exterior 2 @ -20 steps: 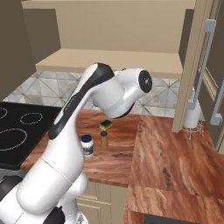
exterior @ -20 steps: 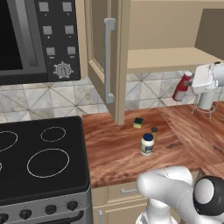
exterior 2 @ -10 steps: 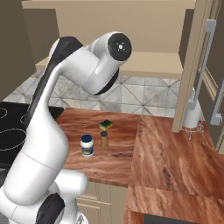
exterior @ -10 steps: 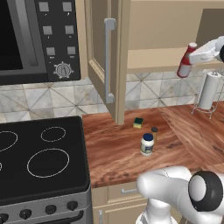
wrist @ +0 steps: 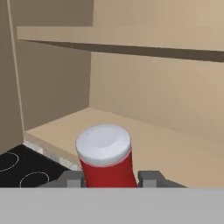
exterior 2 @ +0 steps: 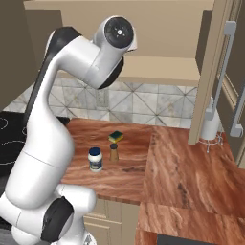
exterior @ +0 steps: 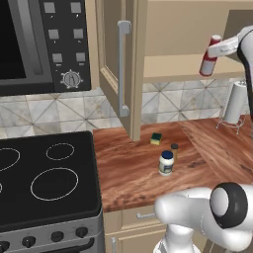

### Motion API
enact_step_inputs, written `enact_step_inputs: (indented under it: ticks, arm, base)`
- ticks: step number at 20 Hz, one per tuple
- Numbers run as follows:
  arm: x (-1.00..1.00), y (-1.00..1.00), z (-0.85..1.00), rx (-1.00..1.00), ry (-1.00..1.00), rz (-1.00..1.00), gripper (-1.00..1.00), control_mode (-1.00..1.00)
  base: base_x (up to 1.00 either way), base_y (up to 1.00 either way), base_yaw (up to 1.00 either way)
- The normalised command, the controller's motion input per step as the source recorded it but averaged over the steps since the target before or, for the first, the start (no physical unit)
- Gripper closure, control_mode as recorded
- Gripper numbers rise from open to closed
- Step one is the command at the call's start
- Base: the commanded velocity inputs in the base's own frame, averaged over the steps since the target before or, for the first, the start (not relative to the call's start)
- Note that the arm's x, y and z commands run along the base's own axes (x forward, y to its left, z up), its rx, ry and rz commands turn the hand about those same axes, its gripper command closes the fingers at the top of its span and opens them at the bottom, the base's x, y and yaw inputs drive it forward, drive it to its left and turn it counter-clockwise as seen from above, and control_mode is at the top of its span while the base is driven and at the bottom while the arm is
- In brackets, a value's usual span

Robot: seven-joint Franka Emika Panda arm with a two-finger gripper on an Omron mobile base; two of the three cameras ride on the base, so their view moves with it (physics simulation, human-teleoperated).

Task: There are various items on the counter. Only move the condiments/shakers into the cabinet.

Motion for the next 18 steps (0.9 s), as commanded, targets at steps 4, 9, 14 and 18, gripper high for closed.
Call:
enact_step_inputs:
  ticks: [4, 9, 14, 18]
  arm:
    - [0.33, -0.05, 0.00, 0.12, 0.00, -0.14, 1.00, -1.00]
    - [0.42, -0.08, 0.00, 0.09, 0.00, -0.10, 1.00, -1.00]
    - [0.43, -0.03, 0.00, 0.00, 0.01, -0.03, 1.00, -1.00]
    - [0.57, 0.00, 0.00, 0.00, 0.06, -0.03, 1.00, -1.00]
  base:
    - [0.00, 0.00, 0.00]
    - [0.00, 0.00, 0.00]
    - [0.00, 0.00, 0.00]
    - [0.00, 0.00, 0.00]
